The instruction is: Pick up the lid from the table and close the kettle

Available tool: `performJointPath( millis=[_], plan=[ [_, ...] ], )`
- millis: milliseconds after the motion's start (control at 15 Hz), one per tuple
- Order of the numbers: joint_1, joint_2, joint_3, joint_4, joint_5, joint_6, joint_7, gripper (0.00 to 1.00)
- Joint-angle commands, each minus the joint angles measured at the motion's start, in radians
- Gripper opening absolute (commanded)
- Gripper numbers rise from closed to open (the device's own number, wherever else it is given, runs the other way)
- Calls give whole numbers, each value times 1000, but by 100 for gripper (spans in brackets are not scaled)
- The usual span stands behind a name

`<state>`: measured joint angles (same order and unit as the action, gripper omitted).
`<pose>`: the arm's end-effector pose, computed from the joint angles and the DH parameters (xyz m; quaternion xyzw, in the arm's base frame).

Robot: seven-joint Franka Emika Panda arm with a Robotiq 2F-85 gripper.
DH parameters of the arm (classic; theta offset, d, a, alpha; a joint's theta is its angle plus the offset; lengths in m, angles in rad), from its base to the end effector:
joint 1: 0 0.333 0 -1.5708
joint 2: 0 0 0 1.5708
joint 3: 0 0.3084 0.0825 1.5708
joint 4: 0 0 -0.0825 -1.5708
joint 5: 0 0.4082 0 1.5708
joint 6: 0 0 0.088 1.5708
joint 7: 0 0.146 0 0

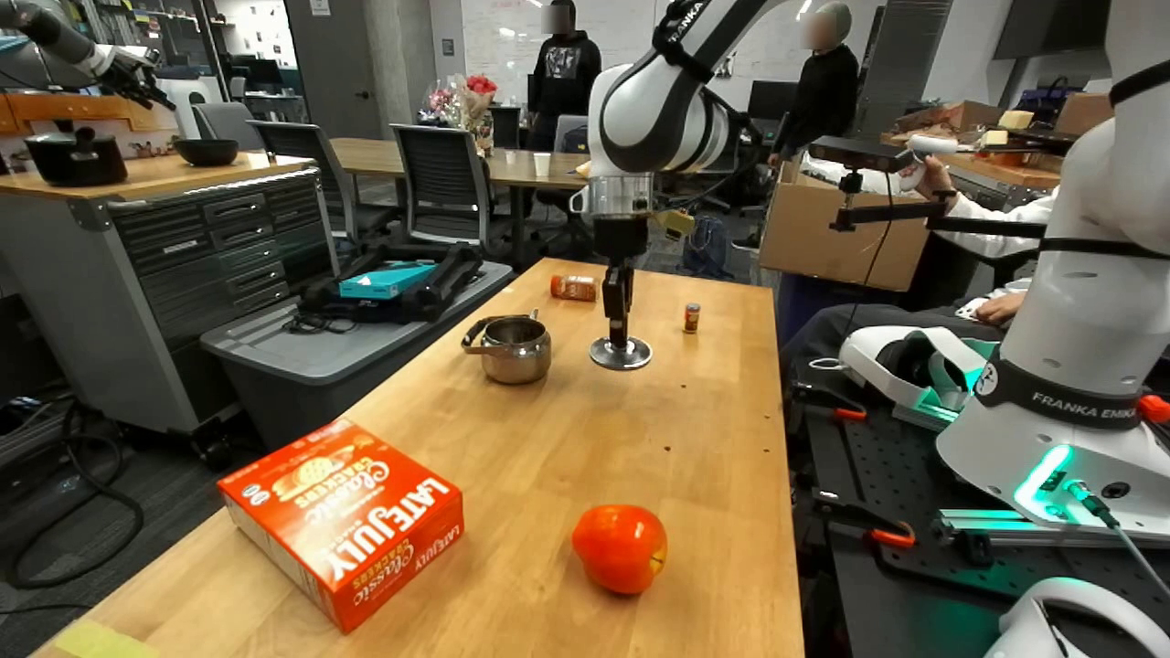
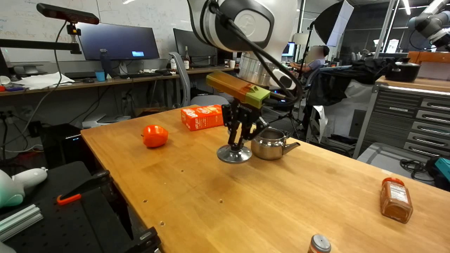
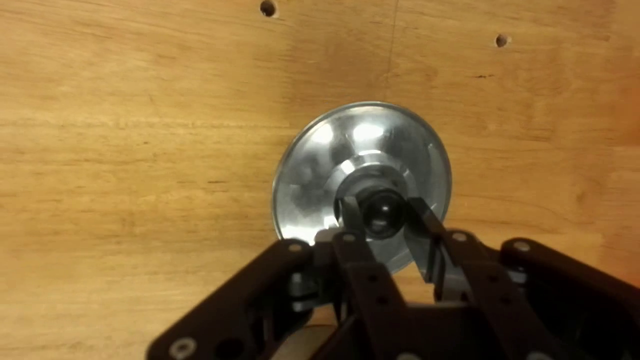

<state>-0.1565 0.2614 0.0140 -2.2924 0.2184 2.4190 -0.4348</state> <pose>0.5183 -0.0673 0.1596 -0.9937 -0.0588 0.0449 0.0845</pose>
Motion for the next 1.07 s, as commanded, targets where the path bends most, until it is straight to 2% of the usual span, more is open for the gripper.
performJointPath(
  millis=[0, 333, 1000],
  plan=[
    [21, -54, -1, 34, -15, -59, 53, 8],
    [41, -54, -4, 107, -7, -92, 91, 8],
    [34, 48, -3, 318, 29, -158, 160, 7]
  ],
)
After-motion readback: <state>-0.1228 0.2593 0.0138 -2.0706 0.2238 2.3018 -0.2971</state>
